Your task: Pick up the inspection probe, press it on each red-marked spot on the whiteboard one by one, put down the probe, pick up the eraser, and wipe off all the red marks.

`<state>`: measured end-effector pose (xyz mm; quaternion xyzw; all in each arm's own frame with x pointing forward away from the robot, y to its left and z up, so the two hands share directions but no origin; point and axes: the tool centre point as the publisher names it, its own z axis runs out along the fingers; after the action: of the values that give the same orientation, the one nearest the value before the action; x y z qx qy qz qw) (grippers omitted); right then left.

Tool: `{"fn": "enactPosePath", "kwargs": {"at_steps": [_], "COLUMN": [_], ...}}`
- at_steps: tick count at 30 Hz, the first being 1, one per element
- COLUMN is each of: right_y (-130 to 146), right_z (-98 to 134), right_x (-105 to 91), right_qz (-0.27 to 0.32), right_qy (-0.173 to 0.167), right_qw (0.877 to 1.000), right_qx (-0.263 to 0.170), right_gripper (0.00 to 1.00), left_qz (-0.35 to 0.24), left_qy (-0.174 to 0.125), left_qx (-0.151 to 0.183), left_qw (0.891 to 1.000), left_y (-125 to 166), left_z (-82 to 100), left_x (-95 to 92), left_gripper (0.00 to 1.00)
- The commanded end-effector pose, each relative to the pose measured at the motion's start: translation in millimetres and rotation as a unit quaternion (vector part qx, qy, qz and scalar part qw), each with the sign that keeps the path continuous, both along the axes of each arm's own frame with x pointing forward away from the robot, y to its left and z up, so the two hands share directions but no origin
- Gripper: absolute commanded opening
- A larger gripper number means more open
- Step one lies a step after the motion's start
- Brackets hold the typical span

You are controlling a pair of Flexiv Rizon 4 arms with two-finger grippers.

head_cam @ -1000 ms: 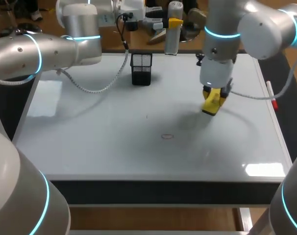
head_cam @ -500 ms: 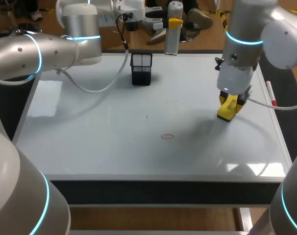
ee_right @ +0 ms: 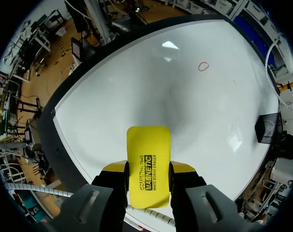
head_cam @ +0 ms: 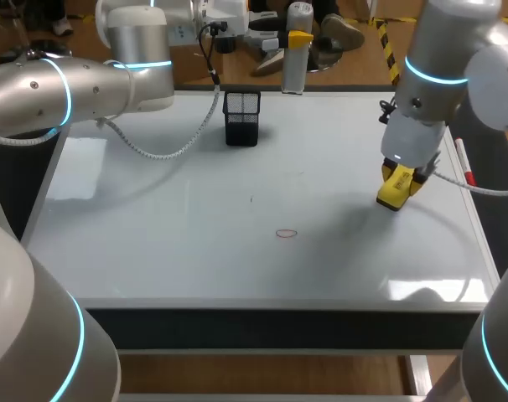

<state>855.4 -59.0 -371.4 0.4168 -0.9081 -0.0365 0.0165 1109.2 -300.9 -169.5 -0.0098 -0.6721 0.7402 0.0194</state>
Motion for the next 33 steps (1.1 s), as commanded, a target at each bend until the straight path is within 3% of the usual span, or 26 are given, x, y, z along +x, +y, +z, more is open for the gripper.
{"fn": "enactPosePath", "kwargs": {"at_steps": [1,17,24,33], "right_y": [-1.1,-1.1,-1.1,-1.1], "right_z": [0.9,0.9,0.9,0.9], "right_x": [-0.4,-0.4,-0.4,-0.4], "right_qz": [0.001,0.001,0.001,0.001], "right_qy": [-0.001,-0.001,-0.001,-0.001], "right_qw": [1.0,1.0,1.0,1.0], "right_qx": [-0.001,-0.001,-0.001,-0.001], "right_gripper": [0.0,0.0,0.0,0.0], "left_qz": [-0.001,-0.001,-0.002,-0.008], "left_qy": [0.001,0.001,-0.005,-0.015], "left_qx": [0.001,0.001,-0.007,-0.018], "left_qw": [1.0,1.0,1.0,1.0], "left_y": [0.1,0.1,5.9,17.8], "left_z": [2.0,2.0,11.3,21.1], "left_x": [0.5,0.5,-30.4,-84.5], "left_gripper": [0.0,0.0,0.0,0.0]}}
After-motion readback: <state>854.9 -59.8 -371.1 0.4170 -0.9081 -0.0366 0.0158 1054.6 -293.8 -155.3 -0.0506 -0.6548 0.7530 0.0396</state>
